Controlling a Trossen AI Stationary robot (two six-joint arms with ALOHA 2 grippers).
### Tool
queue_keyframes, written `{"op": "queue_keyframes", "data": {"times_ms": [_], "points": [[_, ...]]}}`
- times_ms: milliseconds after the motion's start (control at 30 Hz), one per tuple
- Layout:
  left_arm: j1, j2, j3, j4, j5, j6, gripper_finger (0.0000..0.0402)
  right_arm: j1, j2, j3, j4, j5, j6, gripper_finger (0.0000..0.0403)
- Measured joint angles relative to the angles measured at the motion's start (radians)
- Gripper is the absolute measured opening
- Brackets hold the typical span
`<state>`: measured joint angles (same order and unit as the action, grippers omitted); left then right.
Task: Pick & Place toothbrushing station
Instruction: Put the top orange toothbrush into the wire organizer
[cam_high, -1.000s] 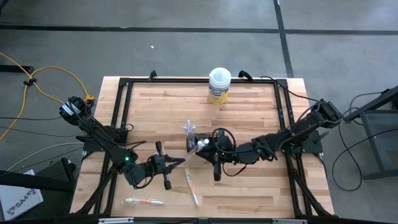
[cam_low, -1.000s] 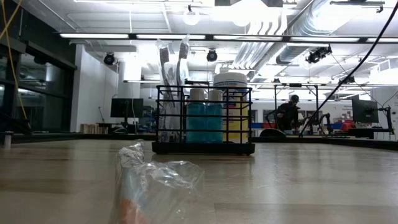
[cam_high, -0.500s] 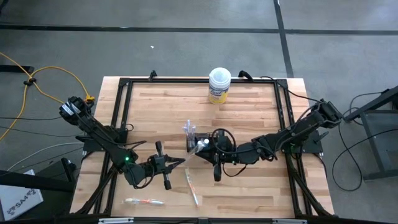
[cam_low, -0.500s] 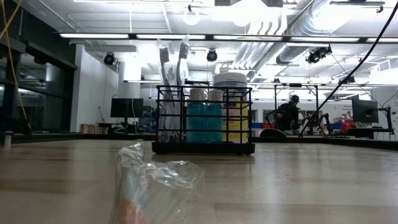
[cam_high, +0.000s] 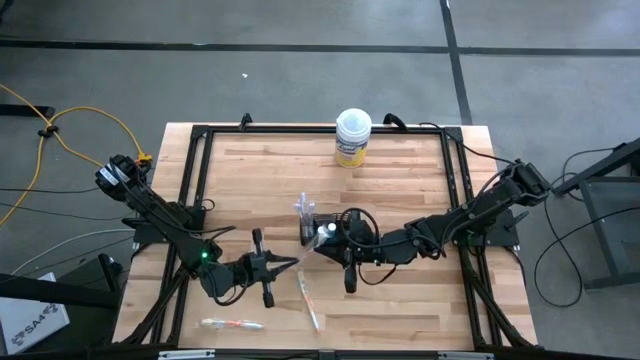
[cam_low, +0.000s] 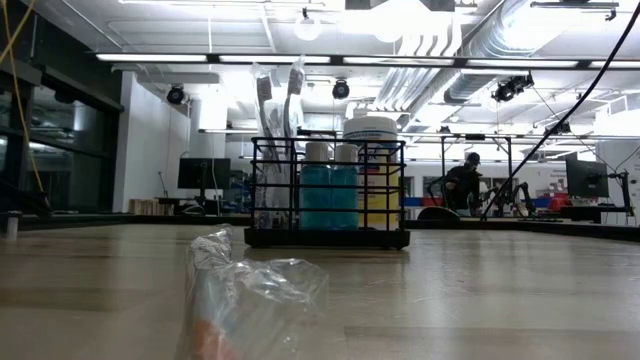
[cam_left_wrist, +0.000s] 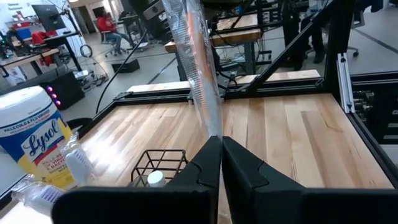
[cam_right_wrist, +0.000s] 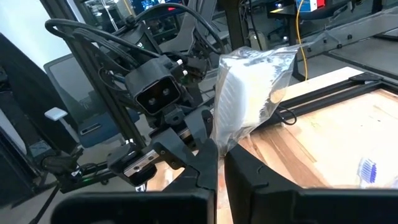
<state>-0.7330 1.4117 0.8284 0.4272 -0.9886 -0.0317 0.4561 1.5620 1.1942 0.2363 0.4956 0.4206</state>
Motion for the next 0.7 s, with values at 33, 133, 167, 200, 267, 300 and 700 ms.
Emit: {"op": "queue_keyframes", "data": {"times_ms": [33, 133, 167, 200, 267, 300, 700], "points": [[0.000, 0.000, 0.000, 0.000, 0.000, 0.003, 0.0013, 0.000, 0.000, 0.000, 0.000, 0.000, 0.000, 0.0004], [0.000, 0.000, 0.000, 0.000, 0.001, 0.010, 0.0031, 0.000, 0.000, 0.000, 0.000, -0.004, 0.000, 0.0004], [0.000, 0.000, 0.000, 0.000, 0.000, 0.010, 0.0038, 0.000, 0.000, 0.000, 0.000, -0.004, 0.000, 0.0004], [0.000, 0.000, 0.000, 0.000, 0.000, 0.010, 0.0045, 0.000, 0.000, 0.000, 0.000, -0.004, 0.000, 0.0004], [0.000, 0.000, 0.000, 0.000, 0.000, 0.010, 0.0062, 0.000, 0.000, 0.000, 0.000, -0.005, 0.000, 0.0004], [0.000, 0.000, 0.000, 0.000, 0.000, 0.010, 0.0069, 0.000, 0.000, 0.000, 0.000, -0.005, 0.000, 0.0004], [-0.003, 0.000, 0.000, 0.000, 0.003, 0.010, 0.0101, 0.018, 0.000, 0.000, -0.040, 0.002, 0.022, 0.0003]]}}
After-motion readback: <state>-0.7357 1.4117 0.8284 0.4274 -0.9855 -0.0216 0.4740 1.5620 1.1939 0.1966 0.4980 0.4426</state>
